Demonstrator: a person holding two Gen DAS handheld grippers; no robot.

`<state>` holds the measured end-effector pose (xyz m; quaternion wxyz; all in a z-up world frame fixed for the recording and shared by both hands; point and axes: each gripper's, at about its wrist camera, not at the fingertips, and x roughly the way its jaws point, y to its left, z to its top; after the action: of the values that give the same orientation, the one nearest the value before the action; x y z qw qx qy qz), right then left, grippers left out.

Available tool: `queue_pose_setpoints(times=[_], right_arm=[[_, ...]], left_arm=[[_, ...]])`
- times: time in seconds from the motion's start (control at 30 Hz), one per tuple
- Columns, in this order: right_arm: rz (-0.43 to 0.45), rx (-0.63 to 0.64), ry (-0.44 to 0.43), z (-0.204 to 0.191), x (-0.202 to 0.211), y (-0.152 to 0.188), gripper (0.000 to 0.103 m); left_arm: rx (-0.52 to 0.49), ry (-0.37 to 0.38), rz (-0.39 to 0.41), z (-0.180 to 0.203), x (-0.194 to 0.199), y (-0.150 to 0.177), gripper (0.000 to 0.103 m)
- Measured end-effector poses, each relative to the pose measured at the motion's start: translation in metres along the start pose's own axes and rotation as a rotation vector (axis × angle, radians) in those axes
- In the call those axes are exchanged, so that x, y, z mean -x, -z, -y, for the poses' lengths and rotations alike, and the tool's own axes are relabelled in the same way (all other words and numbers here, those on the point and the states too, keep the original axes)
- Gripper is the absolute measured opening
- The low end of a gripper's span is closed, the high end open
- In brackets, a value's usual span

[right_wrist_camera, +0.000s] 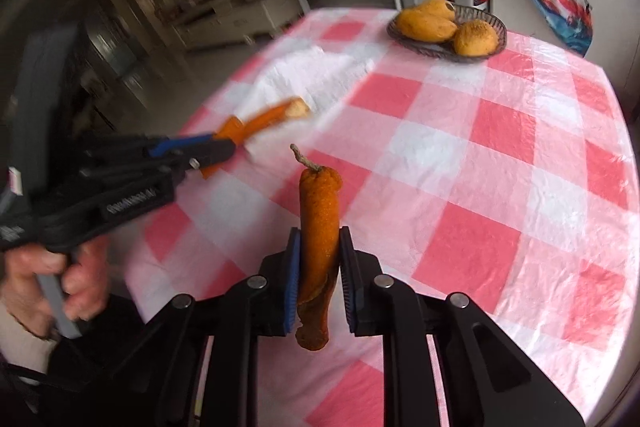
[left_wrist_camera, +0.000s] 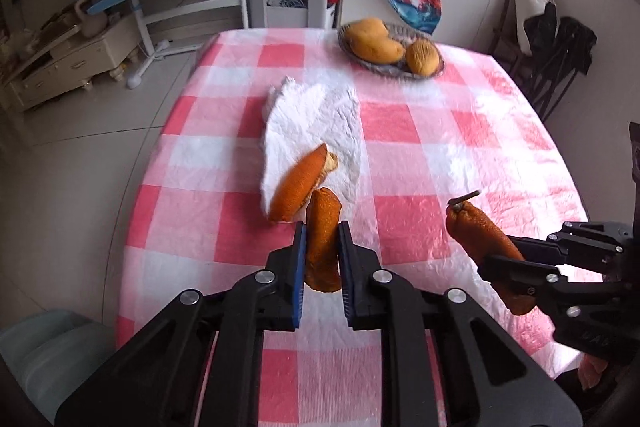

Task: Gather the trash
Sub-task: 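Grasp an orange peel piece with the left gripper while the right gripper holds its peel, then carry both held peels toward the yellow bucket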

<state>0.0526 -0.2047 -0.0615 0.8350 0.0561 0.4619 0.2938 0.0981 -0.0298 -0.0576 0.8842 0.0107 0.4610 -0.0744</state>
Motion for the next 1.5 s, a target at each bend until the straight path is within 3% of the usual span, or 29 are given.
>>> queue_pose_setpoints(times=[0.13,0.27,0.67,1.27,1.5], right_arm=[[0.059,-0.034,-0.116,-0.002,0.011,-0.001,0.019],[0.081,-0.023,-0.172,-0.012,0.016,-0.002,0.019],[0.006,0.076,-0.251,-0.033,0.011,0.01,0.019],[-0.147,0.241,-0.297,-0.086,0.009,0.077,0.019],[-0.219,0.282,-0.261,-0.109,0.004,0.115,0.022]], left_arm=[[-0.008,-0.054,0.05,0.002,0.014,0.003,0.015],[-0.013,-0.082,0.09,0.003,0.026,0.004,0.015],[-0.006,-0.115,0.118,0.0,0.035,0.004,0.015],[-0.002,-0.163,0.158,-0.009,0.058,0.016,0.015],[-0.009,-0.161,0.177,-0.004,0.08,0.037,0.015]])
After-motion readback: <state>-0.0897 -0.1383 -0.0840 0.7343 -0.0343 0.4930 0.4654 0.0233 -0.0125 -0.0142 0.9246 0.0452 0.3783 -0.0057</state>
